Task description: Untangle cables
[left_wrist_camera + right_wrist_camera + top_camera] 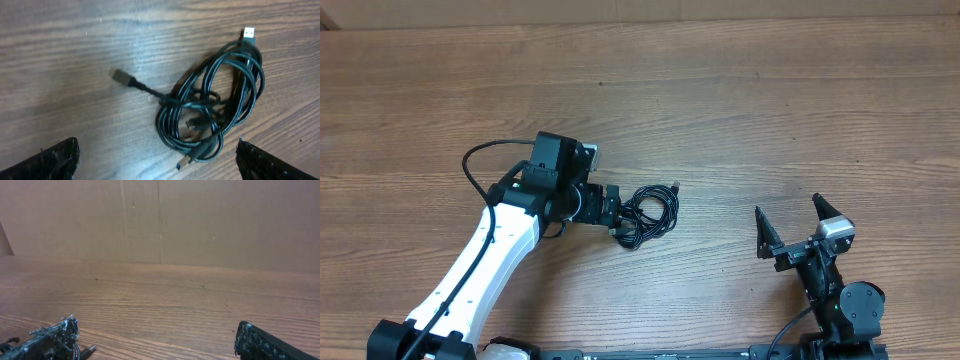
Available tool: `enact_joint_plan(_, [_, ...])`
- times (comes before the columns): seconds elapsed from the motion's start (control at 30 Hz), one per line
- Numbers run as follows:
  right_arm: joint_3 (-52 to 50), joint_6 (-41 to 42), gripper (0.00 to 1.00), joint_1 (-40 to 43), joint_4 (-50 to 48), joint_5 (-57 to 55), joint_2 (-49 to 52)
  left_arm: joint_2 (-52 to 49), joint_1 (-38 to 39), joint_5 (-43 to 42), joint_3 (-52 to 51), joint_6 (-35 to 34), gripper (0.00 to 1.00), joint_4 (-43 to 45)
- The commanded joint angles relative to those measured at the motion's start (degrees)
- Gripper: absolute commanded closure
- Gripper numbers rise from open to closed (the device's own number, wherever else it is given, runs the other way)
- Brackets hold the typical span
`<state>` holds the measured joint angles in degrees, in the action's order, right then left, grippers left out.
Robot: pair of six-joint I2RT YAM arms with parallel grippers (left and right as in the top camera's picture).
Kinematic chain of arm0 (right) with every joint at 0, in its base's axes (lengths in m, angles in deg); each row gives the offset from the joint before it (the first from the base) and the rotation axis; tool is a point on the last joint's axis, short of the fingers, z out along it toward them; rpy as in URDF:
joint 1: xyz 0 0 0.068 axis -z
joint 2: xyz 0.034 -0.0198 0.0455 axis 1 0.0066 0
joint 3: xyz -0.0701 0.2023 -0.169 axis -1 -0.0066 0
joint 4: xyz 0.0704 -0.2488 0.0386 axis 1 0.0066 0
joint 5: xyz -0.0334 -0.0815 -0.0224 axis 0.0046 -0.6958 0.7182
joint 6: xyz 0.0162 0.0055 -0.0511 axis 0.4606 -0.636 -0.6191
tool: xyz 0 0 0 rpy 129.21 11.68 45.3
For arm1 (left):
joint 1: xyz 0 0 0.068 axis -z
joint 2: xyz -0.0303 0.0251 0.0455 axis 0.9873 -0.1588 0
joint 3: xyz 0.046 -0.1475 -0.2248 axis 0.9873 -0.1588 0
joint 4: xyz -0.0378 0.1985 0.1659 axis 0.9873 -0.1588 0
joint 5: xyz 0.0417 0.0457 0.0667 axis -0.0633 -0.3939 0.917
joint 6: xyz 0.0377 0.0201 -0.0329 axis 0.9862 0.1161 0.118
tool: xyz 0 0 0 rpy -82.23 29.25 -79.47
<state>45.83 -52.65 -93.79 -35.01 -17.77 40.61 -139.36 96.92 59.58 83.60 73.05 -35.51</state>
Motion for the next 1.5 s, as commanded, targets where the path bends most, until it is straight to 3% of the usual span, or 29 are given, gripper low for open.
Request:
enact_joint_plan(0.0, [-0.6, 0.4, 0.0, -0.3, -0.1, -0.8, -0.6, -0.3, 0.1, -0.3, 1.3, -2.1, 0.0, -1.0])
enact_joint_plan(0.23, [-0.6, 0.4, 0.0, -0.3, -0.1, -0.8, -0.6, -0.3, 0.1, 0.2, 1.3, -7.4, 0.0, -1.9])
enact_joint_plan(0.6, [-0.6, 0.4, 0.0, -0.3, -0.1, -0.8, -0.6, -0.3, 0.1, 0.0, 1.3, -21.4, 0.0, -2.3])
enact_joint_plan(0.93, [-0.6, 0.4, 0.0, -0.3, -1.1, -0.8, -0.6, -0.3, 0.1, -0.4, 1.3, -21.9, 0.0, 0.5])
enact_joint_plan(1.07, [-0.4, 8.6, 0.0, -0.3, -4.7, -0.3, -0.6, -0.3, 0.1, -0.4, 1.3, -22.9, 0.0, 1.3])
enact_joint_plan(1.2, [2.4, 15.7, 0.0, -0.3, -0.2, 0.7, -0.6, -0.3, 0.1, -0.3, 1.3, -26.0, 0.0, 2.2])
enact_joint_plan(1.47, [14.9, 16.4, 0.0, -0.3, 17.2, 2.7, 1.9, -0.3, 0.1, -0.1, 1.3, -29.5, 0.01, 4.7])
